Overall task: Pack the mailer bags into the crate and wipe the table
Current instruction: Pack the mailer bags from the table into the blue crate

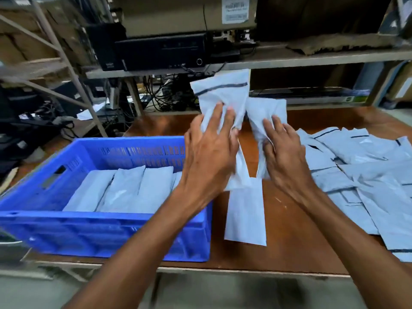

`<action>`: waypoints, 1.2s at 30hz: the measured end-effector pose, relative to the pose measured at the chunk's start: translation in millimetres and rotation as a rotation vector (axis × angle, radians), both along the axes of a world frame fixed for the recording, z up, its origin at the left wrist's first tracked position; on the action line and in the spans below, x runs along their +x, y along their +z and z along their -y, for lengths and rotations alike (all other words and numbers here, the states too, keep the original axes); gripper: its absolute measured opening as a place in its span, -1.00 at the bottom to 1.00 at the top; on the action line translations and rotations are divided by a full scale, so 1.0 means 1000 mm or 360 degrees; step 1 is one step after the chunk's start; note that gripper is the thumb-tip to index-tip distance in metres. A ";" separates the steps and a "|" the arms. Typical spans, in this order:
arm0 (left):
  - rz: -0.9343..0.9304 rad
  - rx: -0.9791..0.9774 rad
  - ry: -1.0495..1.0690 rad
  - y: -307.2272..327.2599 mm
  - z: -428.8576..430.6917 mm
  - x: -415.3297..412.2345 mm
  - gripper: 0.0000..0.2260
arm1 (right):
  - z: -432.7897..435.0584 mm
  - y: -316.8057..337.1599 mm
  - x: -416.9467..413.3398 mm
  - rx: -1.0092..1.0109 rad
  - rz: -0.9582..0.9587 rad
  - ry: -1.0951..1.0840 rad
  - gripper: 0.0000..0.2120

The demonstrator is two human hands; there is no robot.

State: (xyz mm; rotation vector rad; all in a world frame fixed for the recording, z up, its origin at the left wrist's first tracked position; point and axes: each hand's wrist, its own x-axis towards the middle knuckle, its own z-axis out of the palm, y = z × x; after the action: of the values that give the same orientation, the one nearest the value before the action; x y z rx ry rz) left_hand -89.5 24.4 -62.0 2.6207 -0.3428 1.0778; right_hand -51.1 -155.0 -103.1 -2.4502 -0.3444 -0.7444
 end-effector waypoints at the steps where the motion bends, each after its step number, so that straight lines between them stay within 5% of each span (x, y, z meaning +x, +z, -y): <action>1: 0.0033 0.0008 0.0045 0.018 -0.024 0.000 -0.55 | -0.018 0.020 -0.002 0.0023 0.0093 0.0039 -0.51; 5: -0.0076 0.0091 0.0289 0.032 -0.131 0.010 -0.56 | -0.097 0.062 -0.005 -0.0008 0.0175 0.0200 -0.50; 9: -0.0586 0.0124 0.0438 -0.011 -0.202 0.014 -0.57 | -0.175 0.045 -0.008 -0.0233 -0.0037 0.0291 -0.49; 20: -0.1608 0.0424 0.0209 -0.091 -0.224 0.039 -0.47 | -0.247 -0.035 -0.008 -0.1076 -0.0655 -0.0020 -0.55; 25: -0.2157 0.0818 0.0028 -0.105 -0.233 0.054 -0.32 | -0.240 -0.067 0.004 -0.1319 -0.1481 0.0082 -0.30; 32: -0.2172 0.1042 0.0055 -0.113 -0.228 0.055 -0.24 | -0.239 -0.073 0.013 -0.1363 -0.1822 0.0180 -0.08; 36: -0.1885 0.1009 0.0136 -0.092 -0.224 0.057 -0.28 | -0.228 -0.041 0.008 -0.1235 -0.1286 0.0407 -0.37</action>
State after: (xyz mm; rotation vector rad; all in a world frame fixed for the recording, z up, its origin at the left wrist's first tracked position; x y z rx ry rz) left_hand -32.4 248.8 -154.3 3.2417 -0.2975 -0.7937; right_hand -42.9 73.5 -144.5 -3.0462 -0.6823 0.6244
